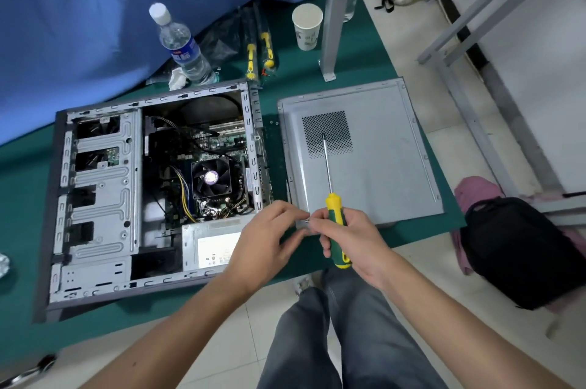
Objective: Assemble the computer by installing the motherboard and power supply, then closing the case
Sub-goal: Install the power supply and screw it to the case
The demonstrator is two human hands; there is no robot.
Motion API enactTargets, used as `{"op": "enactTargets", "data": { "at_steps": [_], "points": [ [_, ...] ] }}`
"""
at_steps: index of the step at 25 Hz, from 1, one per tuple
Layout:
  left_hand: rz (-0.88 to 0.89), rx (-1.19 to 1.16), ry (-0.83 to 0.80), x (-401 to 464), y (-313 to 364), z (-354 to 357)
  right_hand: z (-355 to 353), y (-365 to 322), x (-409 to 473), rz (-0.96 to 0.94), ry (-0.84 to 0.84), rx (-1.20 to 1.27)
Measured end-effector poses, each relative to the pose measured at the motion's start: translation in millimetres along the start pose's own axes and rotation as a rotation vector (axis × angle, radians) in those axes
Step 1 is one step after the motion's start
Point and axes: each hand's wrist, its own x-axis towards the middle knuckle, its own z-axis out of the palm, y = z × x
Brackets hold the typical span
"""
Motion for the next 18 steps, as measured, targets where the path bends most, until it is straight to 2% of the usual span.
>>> {"op": "enactTargets", "data": {
  "at_steps": [6,9,10,12,14,16,18],
  "points": [
    [-0.034,-0.118,0.05,1.3,11.5,-2.3,-2.6,0.9,-4.7,0.012,-0.02,-0.008],
    [-0.18,-0.272,0.046,1.8,12.9,-2.1,-7.8,-3.3,-8.5,-0.041,0.019,-0.086],
    [-0.265,-0.366,0.055,1.3,12.7,-2.0,-14.2,-4.7,-9.8,-0.094,0.058,-0.204],
    [-0.407,-0.539,0.092,-0.9,11.4,-3.6,-35.1,-3.1,-12.5,-0.249,0.177,-0.654],
    [-0.458,-0.625,0.132,-2.5,11.1,-6.8,-56.4,-1.1,-16.0,-0.366,0.245,-1.068],
    [-0.456,-0.653,0.154,-2.7,11.7,-9.8,-71.2,-0.2,-18.4,-0.4,0.237,-1.264],
    [-0.465,-0.667,0.155,-4.0,13.4,-11.7,-77.7,0.4,-19.2,-0.435,0.23,-1.36]
  ]
}}
